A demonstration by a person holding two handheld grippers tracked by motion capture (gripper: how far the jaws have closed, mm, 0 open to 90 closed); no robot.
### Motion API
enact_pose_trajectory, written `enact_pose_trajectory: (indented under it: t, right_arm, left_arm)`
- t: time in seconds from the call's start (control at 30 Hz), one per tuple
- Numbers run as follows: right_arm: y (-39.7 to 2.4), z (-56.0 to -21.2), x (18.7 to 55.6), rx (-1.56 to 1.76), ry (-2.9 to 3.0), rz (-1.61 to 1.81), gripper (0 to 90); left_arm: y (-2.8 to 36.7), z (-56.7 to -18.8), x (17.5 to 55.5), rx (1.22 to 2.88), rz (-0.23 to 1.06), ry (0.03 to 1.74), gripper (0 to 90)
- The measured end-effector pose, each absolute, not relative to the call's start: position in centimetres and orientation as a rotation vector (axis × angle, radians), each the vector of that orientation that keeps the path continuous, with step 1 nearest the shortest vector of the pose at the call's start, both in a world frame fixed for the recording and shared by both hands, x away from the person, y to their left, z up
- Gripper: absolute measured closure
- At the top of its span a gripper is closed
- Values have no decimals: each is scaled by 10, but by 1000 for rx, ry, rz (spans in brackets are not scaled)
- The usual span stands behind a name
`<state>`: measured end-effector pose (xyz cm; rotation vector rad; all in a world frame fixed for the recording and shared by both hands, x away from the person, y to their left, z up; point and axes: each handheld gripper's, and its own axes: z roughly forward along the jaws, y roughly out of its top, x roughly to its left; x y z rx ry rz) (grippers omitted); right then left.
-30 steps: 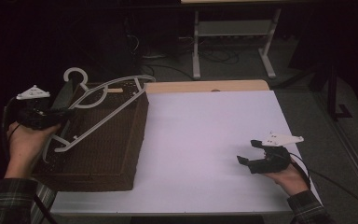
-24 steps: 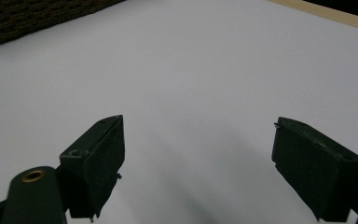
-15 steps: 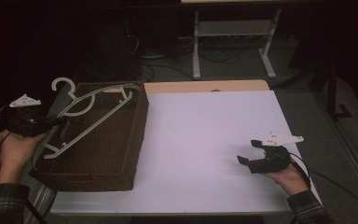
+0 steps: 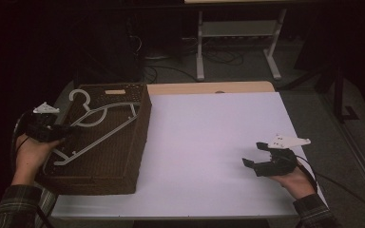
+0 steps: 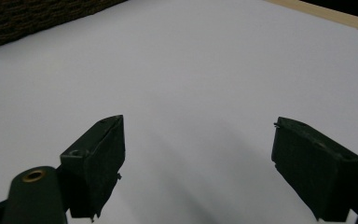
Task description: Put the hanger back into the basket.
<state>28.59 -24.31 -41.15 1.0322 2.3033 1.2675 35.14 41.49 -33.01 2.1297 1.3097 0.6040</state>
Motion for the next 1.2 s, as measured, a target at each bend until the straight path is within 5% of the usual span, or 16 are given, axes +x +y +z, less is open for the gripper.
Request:
enact_pose_trajectory:
  t: [0.3, 0.63, 1.07, 1.2]
  right_arm:
    - [-243, -411, 285, 1029, 2300, 1268, 171]
    - [-244, -408, 285, 1028, 2296, 1290, 171]
    - [-245, -399, 282, 1017, 2285, 1319, 168]
    - [-246, -399, 282, 1016, 2277, 1324, 168]
  left_arm:
    - [416, -330, 351, 2107, 593, 1302, 759]
    - [404, -321, 349, 2066, 583, 1267, 539]
    - [333, -301, 344, 2008, 493, 1057, 206]
    - [308, -297, 341, 2006, 468, 990, 166]
